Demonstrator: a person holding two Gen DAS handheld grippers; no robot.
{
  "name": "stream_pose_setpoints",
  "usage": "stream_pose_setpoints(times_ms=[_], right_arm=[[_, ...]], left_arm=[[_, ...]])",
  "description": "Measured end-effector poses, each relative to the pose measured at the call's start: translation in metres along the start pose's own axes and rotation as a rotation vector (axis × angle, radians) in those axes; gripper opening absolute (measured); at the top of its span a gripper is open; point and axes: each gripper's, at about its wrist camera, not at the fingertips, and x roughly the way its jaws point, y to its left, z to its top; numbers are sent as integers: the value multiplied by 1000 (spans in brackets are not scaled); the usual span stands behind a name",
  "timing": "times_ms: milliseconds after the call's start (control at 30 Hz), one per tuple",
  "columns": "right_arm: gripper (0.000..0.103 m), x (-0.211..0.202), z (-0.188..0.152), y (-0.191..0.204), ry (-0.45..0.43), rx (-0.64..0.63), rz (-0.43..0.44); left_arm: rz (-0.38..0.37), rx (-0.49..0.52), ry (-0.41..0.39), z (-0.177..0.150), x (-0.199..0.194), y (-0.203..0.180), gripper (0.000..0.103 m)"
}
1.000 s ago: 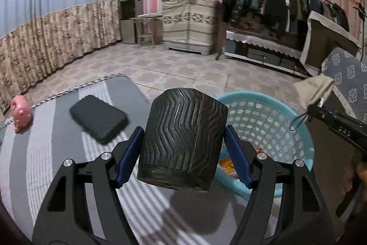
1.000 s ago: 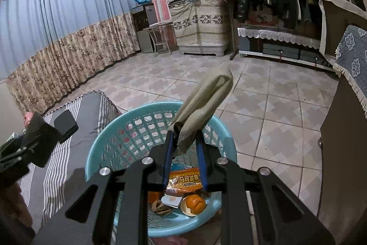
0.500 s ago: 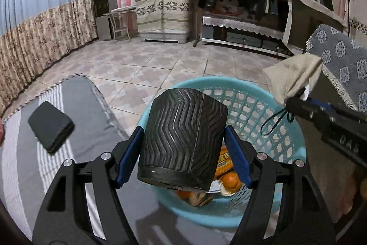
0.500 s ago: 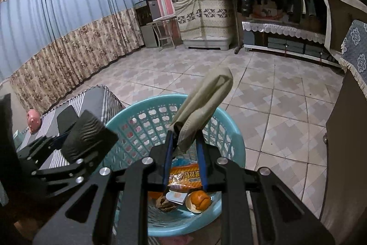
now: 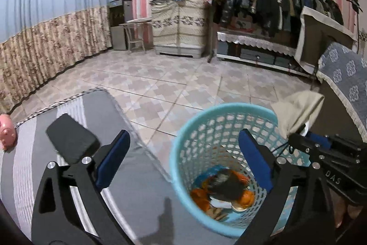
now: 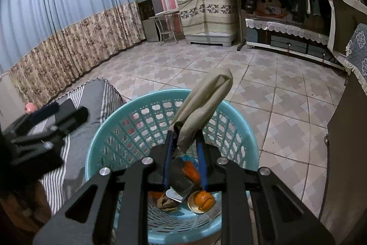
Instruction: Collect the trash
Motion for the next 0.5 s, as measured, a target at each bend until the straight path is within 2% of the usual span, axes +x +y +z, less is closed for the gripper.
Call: stream_pose_setpoints(times_ms=[133, 200, 233, 267, 333, 433, 500], right_arm=[[23, 4, 1, 4, -3, 1, -16], [46, 5, 1, 4, -6, 22, -9], [69, 6, 2, 4, -12, 26, -16], [74, 5, 2, 5, -27, 25, -30], [75, 7, 2, 5, -25, 25, -34], [86, 12, 0, 5, -11, 41, -18], [87, 15, 1, 4, -5, 39, -24]], left_arm=[[35, -40, -11, 1, -12, 21, 97], [55, -50, -16, 0, -18, 28, 97], [66, -51, -20, -1, -21, 32, 97], [77, -49, -25, -2, -26, 35, 97], [100, -45, -34, -4, -34, 40, 97], [127, -56, -43, -8, -48, 50, 97], [140, -66, -50, -9, -58, 59, 97]])
